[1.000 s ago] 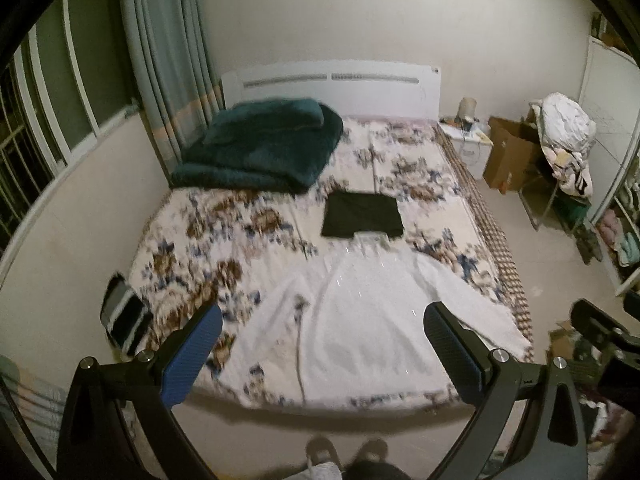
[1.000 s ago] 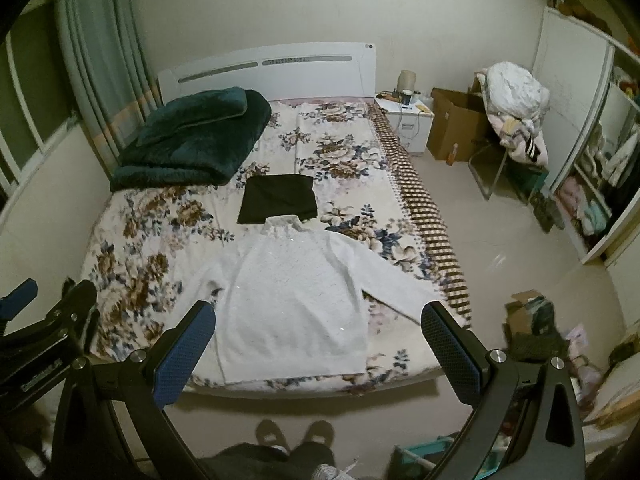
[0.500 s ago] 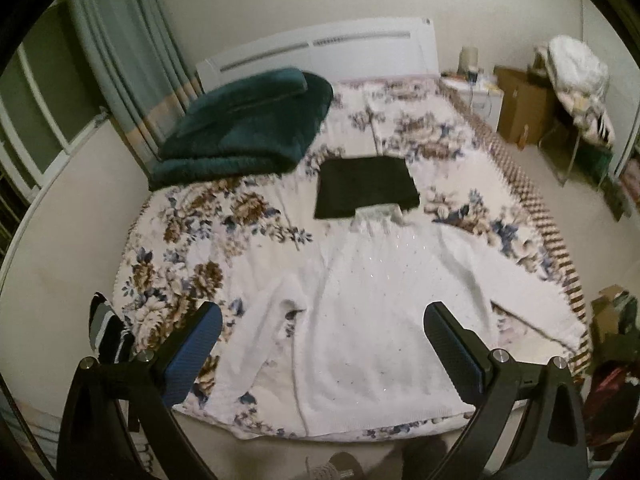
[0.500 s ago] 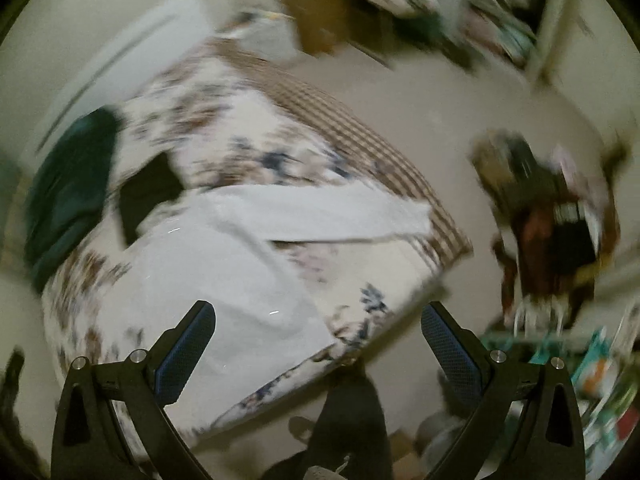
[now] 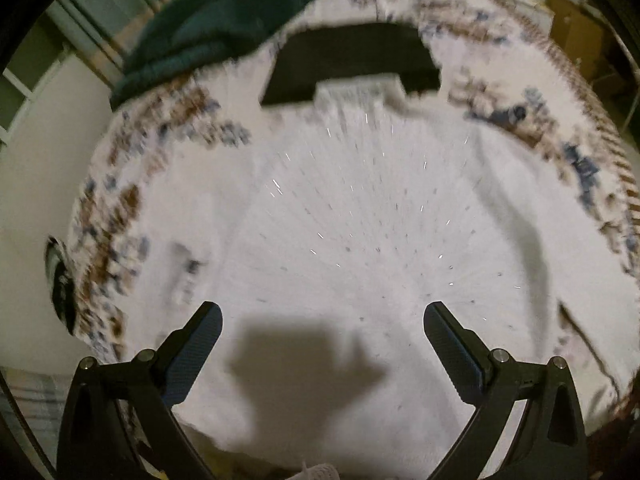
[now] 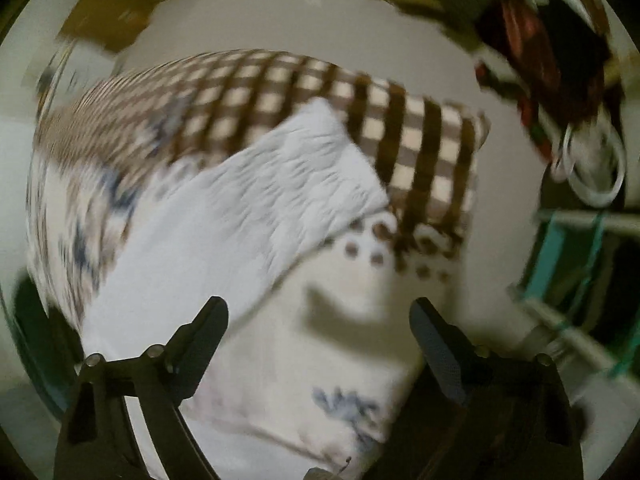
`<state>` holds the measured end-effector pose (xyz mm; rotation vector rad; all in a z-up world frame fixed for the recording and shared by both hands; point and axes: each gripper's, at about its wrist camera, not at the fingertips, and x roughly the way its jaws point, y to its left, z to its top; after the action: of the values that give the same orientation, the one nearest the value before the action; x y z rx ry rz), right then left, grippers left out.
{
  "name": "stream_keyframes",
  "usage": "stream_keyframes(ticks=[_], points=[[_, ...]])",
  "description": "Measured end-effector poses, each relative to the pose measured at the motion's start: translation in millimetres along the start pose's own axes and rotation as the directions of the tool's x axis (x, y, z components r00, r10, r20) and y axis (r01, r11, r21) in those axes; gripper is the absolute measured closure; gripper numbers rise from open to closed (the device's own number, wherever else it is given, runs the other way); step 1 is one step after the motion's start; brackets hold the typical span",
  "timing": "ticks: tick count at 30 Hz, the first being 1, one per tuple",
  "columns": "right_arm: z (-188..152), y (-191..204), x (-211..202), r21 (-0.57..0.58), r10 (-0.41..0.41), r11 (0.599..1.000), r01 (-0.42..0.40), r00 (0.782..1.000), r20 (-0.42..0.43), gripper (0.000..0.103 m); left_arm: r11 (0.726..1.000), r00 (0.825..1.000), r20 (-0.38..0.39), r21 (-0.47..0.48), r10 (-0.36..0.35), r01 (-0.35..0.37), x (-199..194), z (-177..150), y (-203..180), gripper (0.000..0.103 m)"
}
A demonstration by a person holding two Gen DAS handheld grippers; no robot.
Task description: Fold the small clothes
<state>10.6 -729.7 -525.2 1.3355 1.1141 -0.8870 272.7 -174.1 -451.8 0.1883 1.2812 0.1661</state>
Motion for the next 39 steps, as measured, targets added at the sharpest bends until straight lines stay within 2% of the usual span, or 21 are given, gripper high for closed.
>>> stream_keyframes(ticks=[4, 7, 8, 9, 10, 13, 17, 21, 25, 28, 30, 33, 35, 37, 39], points=[[26.0, -29.9, 42.7, 0.165, 0.082, 0.982, -0.092, 0.994, 0.066, 0.024, 0.999, 0.998, -0.055, -0.041, -0.002, 0.0, 55.0, -5.0, -13.1, 0.0], [31.7, -35.1, 49.6, 0.213, 0.098, 0.968, -0.13, 0.983, 0.155, 0.024, 0.998, 0.996, -0.086, -0.059, -0.005, 0.0, 87.4, -6.5, -16.6, 0.0], [31.8, -34.6, 48.8, 0.211, 0.107, 0.966, -0.148, 0.975, 0.193, 0.041, 0.998, 0.996, -0.092, -0.065, -0.014, 0.008, 93.5, -6.3, -16.9, 0.0], [32.9, -32.7, 49.5, 0.197, 0.113, 0.968, -0.155, 0.971, 0.209, 0.08, 0.997, 0.996, -0.091, -0.073, -0.023, 0.017, 100.6, -5.8, -15.5, 0.0], [35.4, -31.0, 52.2, 0.188, 0.12, 0.969, -0.159, 0.972, 0.202, 0.091, 0.997, 0.996, -0.089, -0.071, -0.027, 0.021, 104.0, -5.3, -14.7, 0.0], [40.0, -29.3, 45.2, 0.153, 0.112, 0.977, -0.152, 0.964, 0.243, 0.093, 0.998, 0.997, -0.074, -0.049, -0.033, 0.03, 108.3, -3.7, -11.3, 0.0], [52.5, -35.9, 17.0, 0.131, 0.1, 0.98, -0.15, 0.94, 0.326, 0.094, 0.999, 0.999, -0.027, -0.028, -0.04, 0.04, 103.0, -2.0, -0.2, 0.0], [59.2, -20.5, 0.0, 0.075, 0.104, 0.988, -0.137, 0.936, 0.337, 0.094, 0.998, 0.999, 0.0, -0.034, -0.047, 0.047, 101.4, -0.5, 15.4, 0.0], [45.9, 25.0, -15.1, -0.064, 0.144, 0.989, -0.13, 0.933, 0.331, 0.094, 0.997, 0.999, 0.015, -0.06, -0.047, 0.048, 99.6, -1.9, 31.4, 0.0], [14.7, 76.8, -31.8, -0.222, 0.208, 0.965, -0.141, 0.924, 0.319, 0.094, 0.995, 0.999, 0.02, -0.086, -0.04, 0.042, 97.3, -6.3, 46.9, 0.0], [-19.0, 123.1, -39.6, -0.353, 0.25, 0.925, -0.138, 0.922, 0.295, 0.094, 0.994, 0.999, 0.019, -0.107, -0.033, 0.035, 97.1, -9.2, 61.8, 0.0], [-88.3, 195.6, -36.6, -0.565, 0.296, 0.816, -0.121, 0.927, 0.23, 0.094, 0.991, 1.0, 0.017, -0.132, -0.014, 0.016, 96.4, -14.9, 82.4, 0.0], [-144.4, 247.6, -19.3, -0.698, 0.305, 0.707, -0.112, 0.939, 0.158, 0.094, 0.989, 1.0, 0.017, -0.151, 0.004, -0.001, 96.6, -19.3, 100.7, 0.0], [-208.3, 293.9, 3.0, -0.81, 0.293, 0.581, -0.083, 0.949, 0.113, 0.094, 0.984, 0.999, 0.021, -0.177, 0.028, -0.024, 96.9, -25.5, 122.1, 0.0], [-280.5, 340.0, 30.8, -0.898, 0.271, 0.435, -0.063, 0.961, 0.063, 0.094, 0.978, 0.998, 0.016, -0.203, 0.057, -0.052, 101.3, -31.1, 143.7, 0.0]])
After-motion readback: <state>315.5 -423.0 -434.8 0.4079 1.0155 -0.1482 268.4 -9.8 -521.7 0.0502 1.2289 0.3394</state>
